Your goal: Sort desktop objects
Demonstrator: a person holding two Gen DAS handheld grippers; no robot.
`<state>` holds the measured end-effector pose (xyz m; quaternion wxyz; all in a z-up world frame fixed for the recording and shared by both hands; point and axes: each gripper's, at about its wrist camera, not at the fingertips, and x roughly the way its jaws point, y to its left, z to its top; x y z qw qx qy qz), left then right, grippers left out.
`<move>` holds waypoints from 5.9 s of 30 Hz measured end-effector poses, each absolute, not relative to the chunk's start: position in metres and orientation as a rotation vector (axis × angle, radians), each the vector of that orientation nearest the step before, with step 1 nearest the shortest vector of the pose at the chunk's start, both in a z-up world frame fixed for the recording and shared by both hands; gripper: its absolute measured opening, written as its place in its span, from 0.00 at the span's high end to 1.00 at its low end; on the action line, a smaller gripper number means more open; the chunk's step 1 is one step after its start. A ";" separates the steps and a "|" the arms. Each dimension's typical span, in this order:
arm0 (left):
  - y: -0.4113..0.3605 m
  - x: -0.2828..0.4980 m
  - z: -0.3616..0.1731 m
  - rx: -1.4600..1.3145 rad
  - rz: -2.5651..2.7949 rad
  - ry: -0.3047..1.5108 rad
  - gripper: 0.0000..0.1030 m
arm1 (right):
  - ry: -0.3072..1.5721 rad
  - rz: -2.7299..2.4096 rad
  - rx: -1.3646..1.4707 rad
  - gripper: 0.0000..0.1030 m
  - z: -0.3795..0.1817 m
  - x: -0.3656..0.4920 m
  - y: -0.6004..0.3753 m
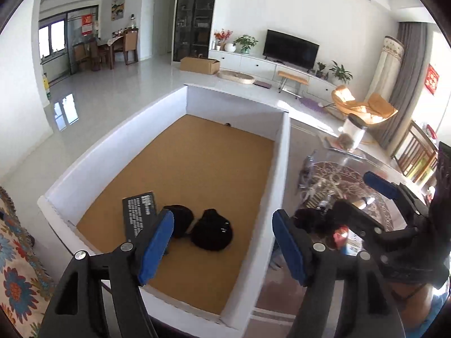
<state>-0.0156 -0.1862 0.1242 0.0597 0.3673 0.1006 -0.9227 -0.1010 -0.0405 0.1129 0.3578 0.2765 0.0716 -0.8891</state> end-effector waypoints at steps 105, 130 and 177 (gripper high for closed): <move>-0.006 -0.136 -0.034 1.458 -2.840 -0.038 0.00 | 0.167 -2.618 1.361 0.00 -0.033 -0.071 0.196; -0.006 -0.137 -0.034 1.458 -2.840 -0.039 0.00 | 0.167 -2.619 1.361 0.00 -0.033 -0.071 0.197; -0.006 -0.136 -0.034 1.458 -2.840 -0.039 0.00 | 0.167 -2.618 1.360 0.00 -0.033 -0.071 0.197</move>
